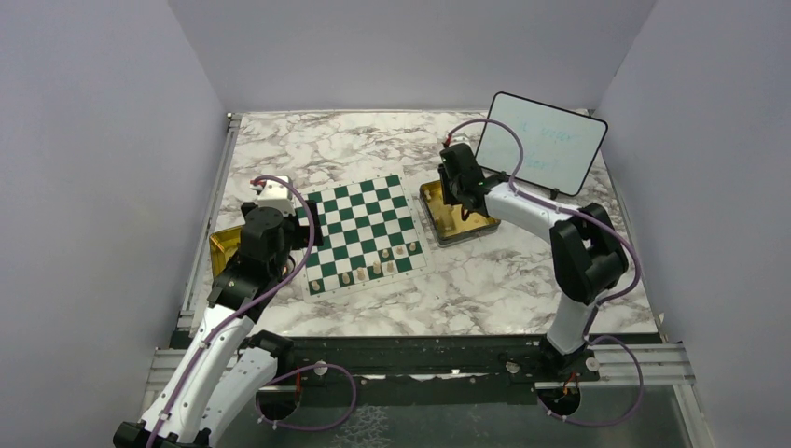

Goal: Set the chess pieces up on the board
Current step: Pick up the chess piece from the storage box.

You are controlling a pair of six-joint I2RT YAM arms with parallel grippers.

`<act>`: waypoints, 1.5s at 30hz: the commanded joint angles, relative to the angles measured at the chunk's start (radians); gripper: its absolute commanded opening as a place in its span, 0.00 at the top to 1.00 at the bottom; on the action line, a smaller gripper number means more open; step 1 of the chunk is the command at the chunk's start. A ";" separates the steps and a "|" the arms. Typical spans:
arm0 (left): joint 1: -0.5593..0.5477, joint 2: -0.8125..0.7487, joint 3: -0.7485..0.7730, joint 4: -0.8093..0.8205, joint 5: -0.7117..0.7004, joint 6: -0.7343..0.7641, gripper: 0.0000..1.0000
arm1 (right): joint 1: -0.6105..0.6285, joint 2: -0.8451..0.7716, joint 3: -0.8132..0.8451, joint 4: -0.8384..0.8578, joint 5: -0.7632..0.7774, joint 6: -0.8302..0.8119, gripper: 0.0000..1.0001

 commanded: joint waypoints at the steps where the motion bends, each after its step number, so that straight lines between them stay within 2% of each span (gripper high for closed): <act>1: -0.005 -0.014 0.011 0.011 0.014 0.009 0.01 | -0.020 0.057 0.004 0.050 -0.022 -0.007 0.65; 13: -0.005 -0.018 0.010 0.011 0.013 0.010 0.01 | -0.044 0.128 0.011 0.056 -0.061 -0.002 0.68; 16: -0.005 -0.020 0.010 0.011 0.013 0.010 0.01 | -0.047 0.132 0.009 0.057 -0.065 0.001 0.72; 26: -0.005 -0.021 0.010 0.011 0.013 0.010 0.01 | -0.047 0.104 0.004 0.042 -0.065 0.004 0.80; 36: -0.005 -0.022 0.010 0.011 0.013 0.011 0.01 | -0.047 0.064 0.014 -0.004 -0.061 0.005 0.82; 45: -0.005 -0.015 0.010 0.011 0.013 0.010 0.01 | -0.046 0.033 0.063 -0.098 -0.121 0.012 0.84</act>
